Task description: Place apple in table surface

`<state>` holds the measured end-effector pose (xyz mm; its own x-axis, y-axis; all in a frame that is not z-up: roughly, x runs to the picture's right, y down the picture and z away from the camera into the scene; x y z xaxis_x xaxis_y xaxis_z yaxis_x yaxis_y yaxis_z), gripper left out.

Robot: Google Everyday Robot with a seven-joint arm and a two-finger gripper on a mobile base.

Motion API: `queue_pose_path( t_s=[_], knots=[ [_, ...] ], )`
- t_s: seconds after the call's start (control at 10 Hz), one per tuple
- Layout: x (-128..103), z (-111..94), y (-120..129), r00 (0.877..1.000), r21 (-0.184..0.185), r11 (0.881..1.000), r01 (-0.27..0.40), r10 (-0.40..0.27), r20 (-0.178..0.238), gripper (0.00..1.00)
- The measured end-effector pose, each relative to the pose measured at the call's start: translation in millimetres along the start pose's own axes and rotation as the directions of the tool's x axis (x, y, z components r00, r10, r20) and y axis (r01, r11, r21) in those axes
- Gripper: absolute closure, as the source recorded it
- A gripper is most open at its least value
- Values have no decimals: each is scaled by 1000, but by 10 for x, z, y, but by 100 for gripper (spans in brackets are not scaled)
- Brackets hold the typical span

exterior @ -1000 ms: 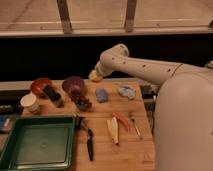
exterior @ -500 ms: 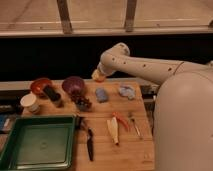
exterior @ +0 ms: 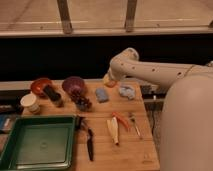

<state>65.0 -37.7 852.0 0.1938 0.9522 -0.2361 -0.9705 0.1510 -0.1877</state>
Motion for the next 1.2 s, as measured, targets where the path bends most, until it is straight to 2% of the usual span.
queue_pose_path(
  t_s=[0.1, 0.2, 0.3, 0.5, 0.7, 1.0, 1.2],
  knots=[
    [172, 70, -220, 999, 24, 999, -40, 41, -32, 82],
    [306, 162, -323, 995, 35, 997, -71, 73, -63, 82],
    [398, 228, -355, 992, 38, 995, -87, 90, -92, 82],
    [551, 362, -388, 980, 49, 996, -81, 88, -180, 82],
    [572, 393, -358, 976, 48, 996, -74, 82, -203, 82],
    [553, 400, -345, 977, 45, 997, -69, 77, -200, 82],
    [559, 557, -236, 975, -34, 996, -87, 78, -210, 82]
  ],
)
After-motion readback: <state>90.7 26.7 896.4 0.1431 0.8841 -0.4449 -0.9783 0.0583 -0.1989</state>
